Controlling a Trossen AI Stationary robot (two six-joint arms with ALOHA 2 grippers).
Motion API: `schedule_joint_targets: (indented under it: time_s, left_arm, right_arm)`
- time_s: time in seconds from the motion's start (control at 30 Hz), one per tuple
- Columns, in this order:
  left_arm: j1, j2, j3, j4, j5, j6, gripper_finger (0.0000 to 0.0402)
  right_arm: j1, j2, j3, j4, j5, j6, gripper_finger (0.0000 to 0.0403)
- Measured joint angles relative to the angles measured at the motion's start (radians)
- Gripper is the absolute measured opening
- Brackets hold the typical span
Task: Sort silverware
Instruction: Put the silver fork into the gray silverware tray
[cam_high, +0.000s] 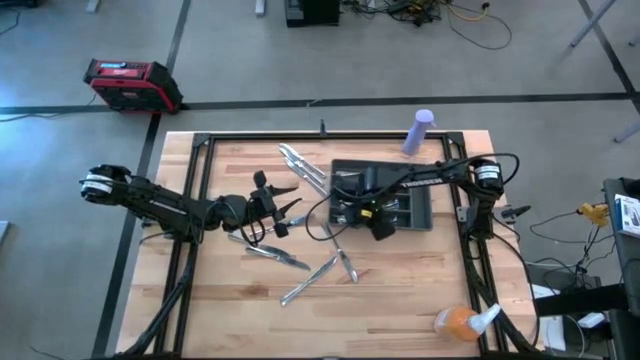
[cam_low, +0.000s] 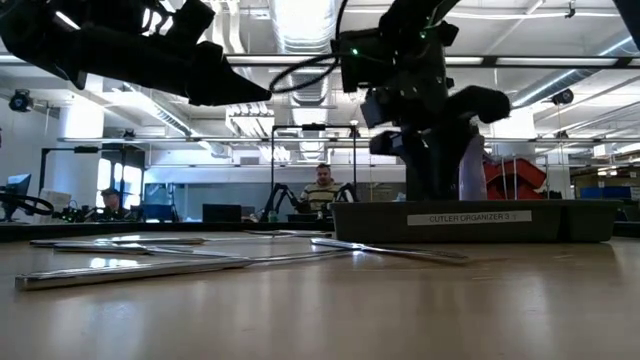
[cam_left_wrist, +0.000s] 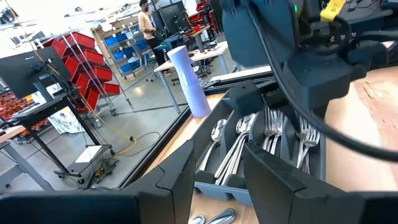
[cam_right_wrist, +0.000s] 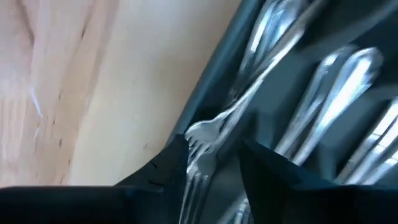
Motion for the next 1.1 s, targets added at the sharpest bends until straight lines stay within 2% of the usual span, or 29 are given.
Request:
schedule_joint_targets:
  time_s: [0.17,0.33,0.6,0.87,1.1]
  left_arm:
    - [0.000,0.000,0.000,-0.006,0.000,0.010,0.0122]
    - [0.000,0.000,0.000,-0.045,0.000,0.011,0.0121]
    - [0.000,-0.003,0.000,-0.073,-0.001,0.012,0.0123]
    - [0.000,-0.005,0.000,-0.103,-0.009,0.010,0.0118]
    - [0.000,-0.018,0.001,-0.170,-0.010,-0.018,0.0118]
  right_arm:
    - [0.000,-0.002,0.057,-0.026,0.012,0.028,0.0129]
    - [-0.003,-0.001,0.041,-0.023,0.012,0.077,0.0103]
    - [-0.020,0.001,-0.007,-0.020,-0.037,0.122,0.0008]
    - [-0.021,0.001,-0.112,0.034,-0.059,0.180,0.0002]
    - [-0.023,0.002,-0.167,0.026,-0.036,0.243,0.0000]
